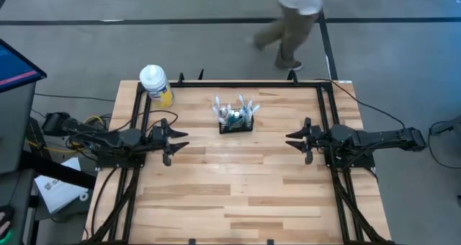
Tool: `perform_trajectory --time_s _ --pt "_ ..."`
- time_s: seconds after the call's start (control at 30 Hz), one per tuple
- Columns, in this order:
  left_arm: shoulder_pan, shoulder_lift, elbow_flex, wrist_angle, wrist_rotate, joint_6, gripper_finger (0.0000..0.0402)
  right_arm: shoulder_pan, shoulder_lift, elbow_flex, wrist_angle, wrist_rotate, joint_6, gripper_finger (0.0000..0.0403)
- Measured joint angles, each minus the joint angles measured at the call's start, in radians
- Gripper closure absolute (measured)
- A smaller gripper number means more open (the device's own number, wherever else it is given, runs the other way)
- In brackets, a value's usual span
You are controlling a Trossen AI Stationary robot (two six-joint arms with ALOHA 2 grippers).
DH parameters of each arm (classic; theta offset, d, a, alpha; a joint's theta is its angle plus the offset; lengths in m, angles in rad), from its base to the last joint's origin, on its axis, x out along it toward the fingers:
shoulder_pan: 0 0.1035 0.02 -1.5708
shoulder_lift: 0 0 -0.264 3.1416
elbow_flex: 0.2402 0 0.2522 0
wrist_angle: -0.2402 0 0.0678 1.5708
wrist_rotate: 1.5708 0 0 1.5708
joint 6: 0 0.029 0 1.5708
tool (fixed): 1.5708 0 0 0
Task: Pick & Place toothbrushing station
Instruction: Return to Home Position
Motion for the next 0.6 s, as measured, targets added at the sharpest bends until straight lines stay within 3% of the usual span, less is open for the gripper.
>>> perform_trajectory --time_s 0.13,0.33,0.5,0.6 --pt "0.010 -0.039 -0.015 -0.080 -0.009 -0.054 0.0243 -0.003 0.001 0.000 -0.009 -0.002 -0.007 0.0292" --pt "0.009 -0.075 -0.015 -0.025 -0.010 0.013 0.0243 -0.007 0.005 0.000 -0.009 0.001 0.001 0.0292" --pt "0.009 -0.186 -0.015 -0.013 -0.020 0.054 0.0243 -0.006 0.020 0.000 -0.009 0.000 0.004 0.0292" --pt "0.009 -0.267 -0.015 -0.101 -0.028 0.056 0.0243 -0.006 0.023 0.000 -0.009 -0.003 0.004 0.0292"
